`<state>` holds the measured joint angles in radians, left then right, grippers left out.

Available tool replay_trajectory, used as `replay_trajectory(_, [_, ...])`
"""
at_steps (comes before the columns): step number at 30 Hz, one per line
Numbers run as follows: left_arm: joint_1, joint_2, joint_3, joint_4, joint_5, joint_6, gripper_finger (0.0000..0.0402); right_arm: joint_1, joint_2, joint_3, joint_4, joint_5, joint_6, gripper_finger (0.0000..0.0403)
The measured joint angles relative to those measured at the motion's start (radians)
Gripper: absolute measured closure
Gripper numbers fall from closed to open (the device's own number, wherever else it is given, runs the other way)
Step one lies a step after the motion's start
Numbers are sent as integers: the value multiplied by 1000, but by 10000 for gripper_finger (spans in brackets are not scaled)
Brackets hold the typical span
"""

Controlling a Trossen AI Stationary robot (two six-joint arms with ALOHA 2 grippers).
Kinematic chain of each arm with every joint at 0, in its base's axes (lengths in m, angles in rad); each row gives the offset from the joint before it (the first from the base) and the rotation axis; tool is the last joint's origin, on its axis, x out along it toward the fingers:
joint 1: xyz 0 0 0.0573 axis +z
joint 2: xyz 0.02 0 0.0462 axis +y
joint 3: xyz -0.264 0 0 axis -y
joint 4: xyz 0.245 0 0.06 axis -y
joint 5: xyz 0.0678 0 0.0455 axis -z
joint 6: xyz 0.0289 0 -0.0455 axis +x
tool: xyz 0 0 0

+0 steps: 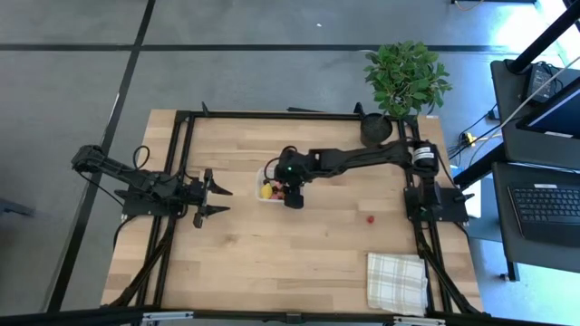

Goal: Pick and placing Produce into tupperware
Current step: Put the apricot into the transparent bin

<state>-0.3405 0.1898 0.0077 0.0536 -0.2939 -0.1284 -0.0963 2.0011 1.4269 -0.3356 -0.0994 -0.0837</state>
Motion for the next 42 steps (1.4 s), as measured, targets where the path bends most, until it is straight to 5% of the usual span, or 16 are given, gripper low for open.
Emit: replay_trajectory(42, [0,0,0,0,0,0,184,0,36,0,-7,1,-3,243])
